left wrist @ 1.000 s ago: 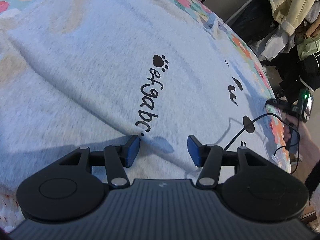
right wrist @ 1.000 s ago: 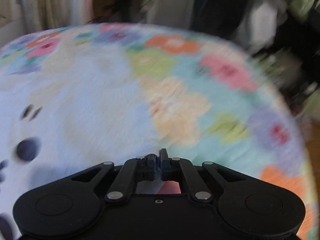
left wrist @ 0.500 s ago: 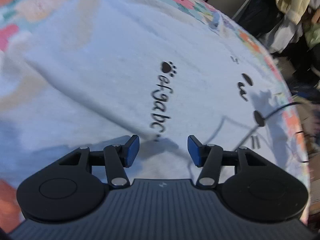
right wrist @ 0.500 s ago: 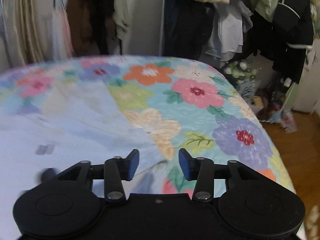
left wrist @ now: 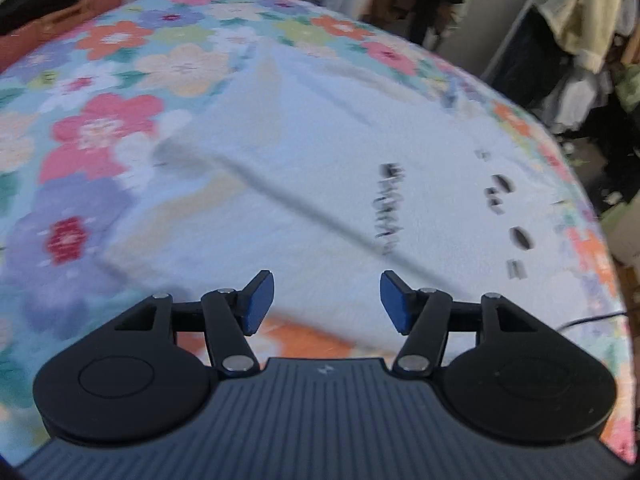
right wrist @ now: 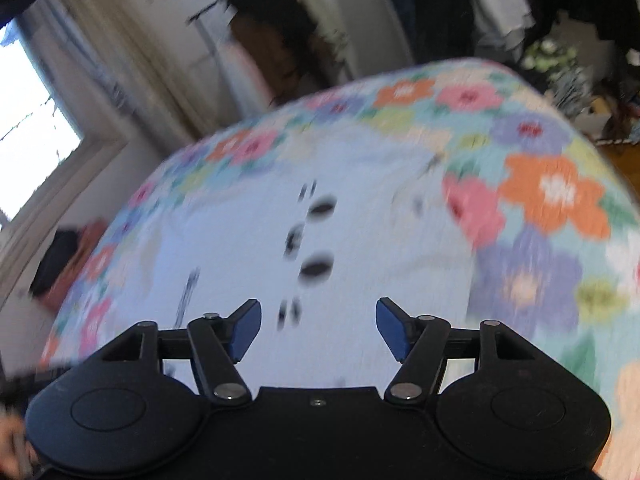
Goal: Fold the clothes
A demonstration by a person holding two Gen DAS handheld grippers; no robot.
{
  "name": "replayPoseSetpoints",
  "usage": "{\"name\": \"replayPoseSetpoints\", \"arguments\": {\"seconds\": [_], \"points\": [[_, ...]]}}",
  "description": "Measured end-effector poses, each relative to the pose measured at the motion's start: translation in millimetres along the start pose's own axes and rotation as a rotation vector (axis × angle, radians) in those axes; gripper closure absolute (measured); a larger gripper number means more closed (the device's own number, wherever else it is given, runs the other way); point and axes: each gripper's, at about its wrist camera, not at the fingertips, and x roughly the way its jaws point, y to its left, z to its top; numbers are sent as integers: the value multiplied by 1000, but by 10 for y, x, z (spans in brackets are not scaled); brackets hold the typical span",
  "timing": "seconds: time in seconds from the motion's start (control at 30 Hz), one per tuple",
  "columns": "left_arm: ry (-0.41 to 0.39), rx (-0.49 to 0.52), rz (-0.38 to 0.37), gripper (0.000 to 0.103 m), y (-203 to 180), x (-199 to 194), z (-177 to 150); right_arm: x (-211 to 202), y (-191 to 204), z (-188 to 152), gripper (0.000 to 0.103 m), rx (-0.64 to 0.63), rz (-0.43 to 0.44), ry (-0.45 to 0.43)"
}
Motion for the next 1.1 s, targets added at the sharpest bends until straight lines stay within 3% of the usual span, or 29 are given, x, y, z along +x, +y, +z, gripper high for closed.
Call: {"name": "replayPoseSetpoints", "arguments": {"seconds": [0.13,0.27,0.4,0.6,0.7,0.77,0.87,0.9,0.93,0.97,1.0,1.1], "points": [[-3,-44,101,45,434,-157,-93,-168,36,-450,34,-41,-50,65],[-3,-126,133,44,871,-235,-180,-353,114,-637,34,-154,-76,99],[-16,-265,66,44,1172,-74,-149,-312,-16,-800,34,-94,-67,108],[-98,-371,117,37,1416,207,16,-69,-240,-1010,34,4,-104,93],[-63,-392,113,36,1489,440,38,61,-359,-1038,34,63,-116,87],[-46,-347,157,36,1452,577,50,120,-404,-1022,34,82,-93,75],[-86,-276,208,39,1350,674,34,211,-432,-1019,34,84,-98,62],[-85,-250,210,48,1311,692,31,243,-441,-1024,34,85,-102,61],[-78,-222,214,77,1266,711,35,280,-458,-1041,34,95,-97,66],[-69,-195,215,89,1225,721,42,317,-472,-1059,34,103,-92,73],[-66,-181,201,95,1193,714,41,350,-474,-1083,34,103,-88,85],[-91,-163,240,97,1114,554,-4,436,-455,-1159,34,84,-81,116]]}}
